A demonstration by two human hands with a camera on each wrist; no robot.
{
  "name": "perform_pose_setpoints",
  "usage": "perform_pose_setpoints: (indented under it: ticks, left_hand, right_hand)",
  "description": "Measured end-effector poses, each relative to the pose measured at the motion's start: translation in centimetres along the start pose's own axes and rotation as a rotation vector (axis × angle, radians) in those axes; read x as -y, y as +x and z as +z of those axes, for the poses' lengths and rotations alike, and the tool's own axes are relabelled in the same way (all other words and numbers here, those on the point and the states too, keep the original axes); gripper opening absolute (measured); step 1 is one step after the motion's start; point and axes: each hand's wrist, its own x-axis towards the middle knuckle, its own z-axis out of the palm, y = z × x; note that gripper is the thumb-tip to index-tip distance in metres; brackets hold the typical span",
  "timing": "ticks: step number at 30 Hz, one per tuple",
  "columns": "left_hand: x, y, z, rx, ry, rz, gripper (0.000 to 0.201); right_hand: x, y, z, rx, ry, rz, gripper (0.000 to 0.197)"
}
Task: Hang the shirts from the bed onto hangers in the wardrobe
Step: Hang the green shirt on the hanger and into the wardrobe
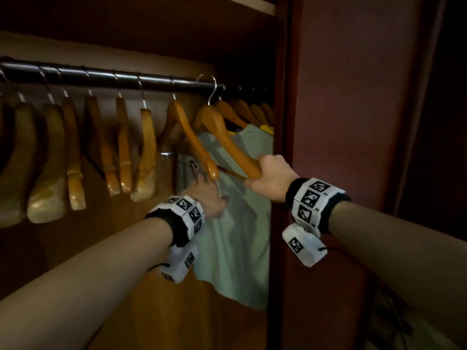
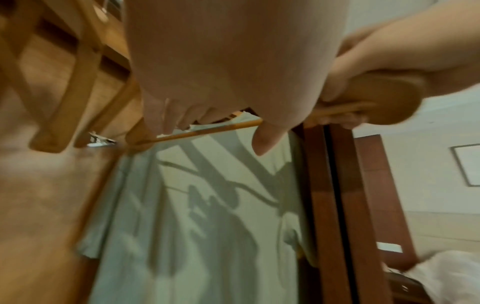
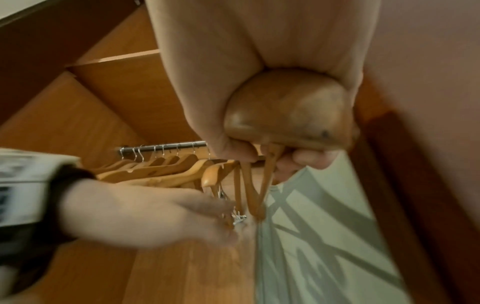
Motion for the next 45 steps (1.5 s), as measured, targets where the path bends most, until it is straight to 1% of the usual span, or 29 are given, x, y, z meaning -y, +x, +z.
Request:
perform_pose_setpoints:
  ticks: [2,4,6,9,11,13,14,16,17,18,20,22,24,26,28,30,33,35,38,42,45]
  left_hand:
    - [-0.8,-0.6,0.3,-0.025,-0.064,0.021,0.094]
    - [-1.5,-1.1,0.4,-0.065,-0.138,0.012,0.09]
    - [-2.7,-1.9,0.6,-0.072,-0.241,0.021,0.088]
    - [-4.3,-3.1,0.8,-0.105,-0.368,0.006,0.092]
    - [-5.6,-3.8,1.0,-0.153,-0.431,0.018,0.094]
    - [-7.4,-4.8,1.0,-0.229,-0.444,0.061,0.091]
    - [-8.5,-5.4,1.1,-0.273,-0.435,0.096,0.085]
    - [-11.1,-7.2,1.5,-0.352,-0.412,0.189,0.058]
    - [-12.7,-8.5,1.7,-0.361,-0.412,0.237,0.045]
    - [-14.4,-10.1,2.0,-0.351,-0.426,0.27,0.042]
    - [-18.1,-13.5,2.7,-0.308,-0.463,0.307,0.044]
    - [-21.7,-17.5,3.4,-0.271,-0.436,0.341,0.047]
    - [-25.4,-21.5,4.2,-0.225,-0.393,0.421,0.052]
    - [-29.4,-25.8,5.2,-0.146,-0.385,0.526,0.055]
    - [-33.4,-30.0,6.1,-0.042,-0.419,0.629,0.05]
    - [-37.3,-34.0,7.1,0.073,-0.465,0.721,0.043]
    - [-42.8,-39.3,9.1,0.215,-0.506,0.856,0.03]
    - [-46.5,-42.3,10.8,0.316,-0.503,0.911,0.023]
    - [-52.6,-45.9,13.4,0.456,-0.466,0.973,0.027]
    - [-61.3,-49.3,16.6,0.549,-0.439,1.108,0.028]
    - [-68.2,-51.3,18.3,0.606,-0.449,1.224,0.016]
  right_hand:
    - [-0.7,-2.8,-0.1,0.017,0.014,0.027,0.021]
    - [-1.6,-5.2,-0.4,0.049,0.007,0.048,0.018]
    - [-2.8,-8.6,-1.0,0.049,-0.016,0.088,0.02]
    - [-4.8,-13.8,-2.0,0.024,-0.015,0.14,0.019]
    - [-6.3,-17.4,-3.0,0.018,-0.046,0.163,0.019]
    - [-7.7,-21.0,-4.5,0.02,-0.091,0.181,0.021]
    - [-8.3,-22.8,-5.3,0.029,-0.109,0.195,0.023]
    - [-9.5,-26.4,-7.0,0.062,-0.102,0.235,0.025]
    - [-10.2,-28.2,-7.8,0.078,-0.079,0.254,0.023]
    - [-10.9,-30.2,-8.6,0.095,-0.059,0.274,0.022]
    - [-12.6,-34.1,-10.4,0.128,-0.053,0.331,0.025]
    - [-14.7,-37.8,-12.3,0.15,-0.1,0.408,0.026]
    - [-17.0,-41.4,-14.0,0.119,-0.151,0.485,0.019]
    - [-19.0,-45.0,-15.3,0.049,-0.153,0.577,0.013]
    - [-20.4,-48.5,-16.2,-0.015,-0.108,0.677,0.009]
    - [-21.5,-52.1,-17.0,-0.066,-0.004,0.779,0.012]
    - [-23.7,-58.3,-17.4,-0.07,0.092,0.969,0.018]
    - [-25.9,-62.9,-17.1,-0.079,0.098,1.091,0.023]
    - [-29.2,-69.0,-16.9,-0.167,0.089,1.204,0.023]
    - [-32.9,-75.0,-18.6,-0.285,0.034,1.361,0.021]
    - [-36.8,-78.3,-21.1,-0.328,-0.029,1.458,0.021]
